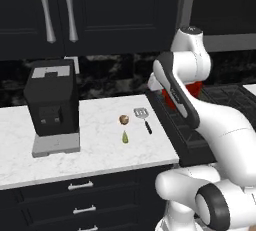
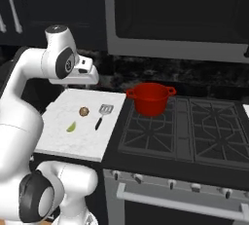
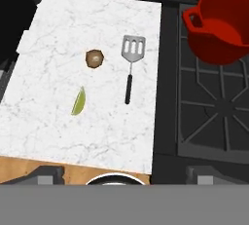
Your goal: Put the lemon wedge and mushroom in the pot. Retrieve the spatula and lightly stir the vegetables in the pot.
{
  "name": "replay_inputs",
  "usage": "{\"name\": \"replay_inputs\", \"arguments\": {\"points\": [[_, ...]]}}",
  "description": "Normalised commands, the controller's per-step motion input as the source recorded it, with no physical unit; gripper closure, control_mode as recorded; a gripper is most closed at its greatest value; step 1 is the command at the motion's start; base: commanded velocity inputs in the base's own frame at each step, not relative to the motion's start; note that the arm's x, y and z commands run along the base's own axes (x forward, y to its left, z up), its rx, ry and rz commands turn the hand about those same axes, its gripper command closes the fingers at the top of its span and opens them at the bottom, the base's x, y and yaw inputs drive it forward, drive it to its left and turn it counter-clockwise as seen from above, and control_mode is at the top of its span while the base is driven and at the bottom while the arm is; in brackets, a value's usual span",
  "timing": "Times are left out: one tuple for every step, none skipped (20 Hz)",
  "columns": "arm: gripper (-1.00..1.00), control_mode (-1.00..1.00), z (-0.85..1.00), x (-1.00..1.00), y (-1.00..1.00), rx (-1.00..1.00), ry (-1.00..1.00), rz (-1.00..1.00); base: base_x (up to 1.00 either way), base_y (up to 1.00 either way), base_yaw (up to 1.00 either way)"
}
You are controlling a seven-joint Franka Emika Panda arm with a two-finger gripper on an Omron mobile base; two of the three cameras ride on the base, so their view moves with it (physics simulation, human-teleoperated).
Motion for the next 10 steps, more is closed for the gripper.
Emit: {"name": "replay_inputs", "arguments": {"points": [[-1.00, 1.00, 0.00, 0.00, 0.00, 0.00, 0.00, 0.00, 0.76, 0.00, 0.00], [-1.00, 1.00, 0.00, 0.00, 0.00, 0.00, 0.00, 0.00, 0.77, 0.00, 0.00], [-1.00, 1.00, 0.00, 0.00, 0.00, 0.00, 0.00, 0.00, 0.76, 0.00, 0.00], [-1.00, 1.00, 0.00, 0.00, 0.00, 0.00, 0.00, 0.00, 0.74, 0.00, 0.00], [-1.00, 1.00, 0.00, 0.00, 0.00, 0.00, 0.00, 0.00, 0.66, 0.00, 0.00], [-1.00, 1.00, 0.00, 0.00, 0.00, 0.00, 0.00, 0.00, 0.53, 0.00, 0.00], [-1.00, 1.00, 0.00, 0.00, 0.00, 0.00, 0.00, 0.00, 0.31, 0.00, 0.00], [-1.00, -1.00, 0.00, 0.01, 0.00, 0.00, 0.00, 0.00, 0.00, 0.00, 0.00], [-1.00, -1.00, -0.01, 0.00, 0.00, 0.00, 0.00, 0.00, 0.00, 0.00, 0.00], [-1.00, -1.00, -0.06, -0.18, 0.07, 0.00, 0.00, 0.03, 0.00, 0.00, 0.00]]}}
